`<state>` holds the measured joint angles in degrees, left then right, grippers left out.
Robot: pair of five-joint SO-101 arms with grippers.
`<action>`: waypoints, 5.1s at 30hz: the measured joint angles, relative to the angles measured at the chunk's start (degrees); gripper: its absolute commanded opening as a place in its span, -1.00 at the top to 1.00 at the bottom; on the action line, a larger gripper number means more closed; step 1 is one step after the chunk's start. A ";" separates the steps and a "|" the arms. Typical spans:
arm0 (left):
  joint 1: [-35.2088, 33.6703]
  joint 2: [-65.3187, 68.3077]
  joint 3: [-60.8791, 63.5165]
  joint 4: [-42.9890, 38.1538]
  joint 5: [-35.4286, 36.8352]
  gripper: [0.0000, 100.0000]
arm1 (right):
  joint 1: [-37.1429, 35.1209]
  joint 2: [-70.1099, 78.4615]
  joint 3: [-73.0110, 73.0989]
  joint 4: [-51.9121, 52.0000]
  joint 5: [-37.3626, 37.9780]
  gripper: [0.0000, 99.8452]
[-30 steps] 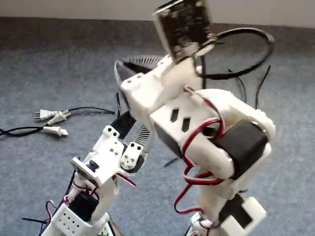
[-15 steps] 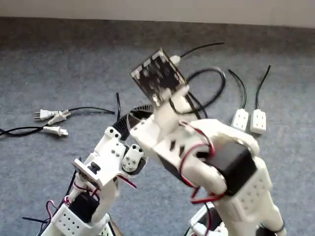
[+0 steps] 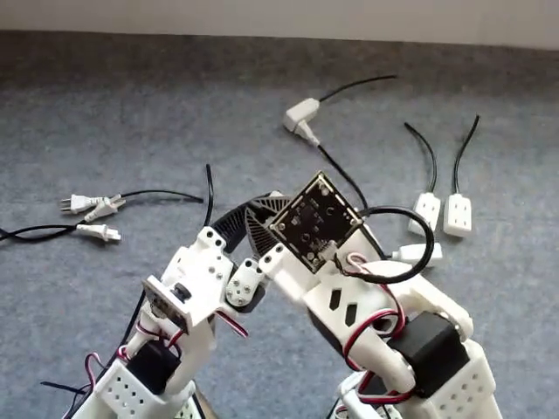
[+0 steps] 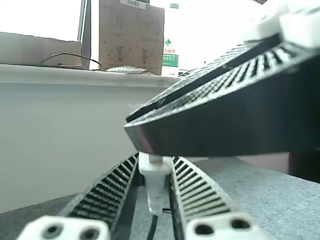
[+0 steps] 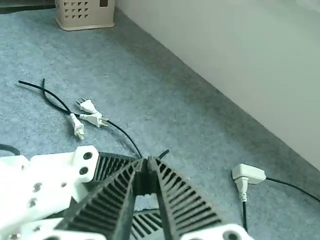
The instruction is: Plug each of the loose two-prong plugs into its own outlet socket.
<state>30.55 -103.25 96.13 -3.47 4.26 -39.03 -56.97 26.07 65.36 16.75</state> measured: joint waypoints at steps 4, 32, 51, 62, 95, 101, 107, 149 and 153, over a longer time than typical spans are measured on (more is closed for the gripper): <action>-0.09 0.00 0.00 0.00 0.00 0.99 | 2.81 -0.26 0.53 -2.90 2.20 0.99; -0.35 -0.35 0.00 -0.18 0.09 0.99 | -7.82 13.63 -29.01 14.59 3.52 0.99; -0.35 -0.44 0.00 -0.26 0.09 0.99 | 10.64 13.71 -18.11 12.48 0.35 0.99; -0.35 -0.44 0.00 -0.26 0.09 0.99 | 4.57 10.02 -25.49 12.84 1.05 0.99; -0.26 0.00 0.00 -0.18 0.44 0.99 | 21.80 12.13 -8.26 2.46 5.36 0.99; -0.26 -0.26 0.00 -0.18 0.44 0.99 | 20.92 7.21 -17.58 5.27 4.66 0.99; -0.35 -0.26 0.00 2.99 0.44 0.99 | 22.33 6.42 -27.87 12.84 0.18 0.99; -21.10 84.57 -112.09 104.44 5.98 0.99 | 38.95 -3.69 59.60 -28.31 -17.67 0.99; -25.85 84.48 -109.89 104.79 12.13 0.99 | 39.03 -3.69 60.13 -30.24 -17.67 0.99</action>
<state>4.70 -18.77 -13.76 101.32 16.40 0.00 -60.66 86.20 35.12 -0.92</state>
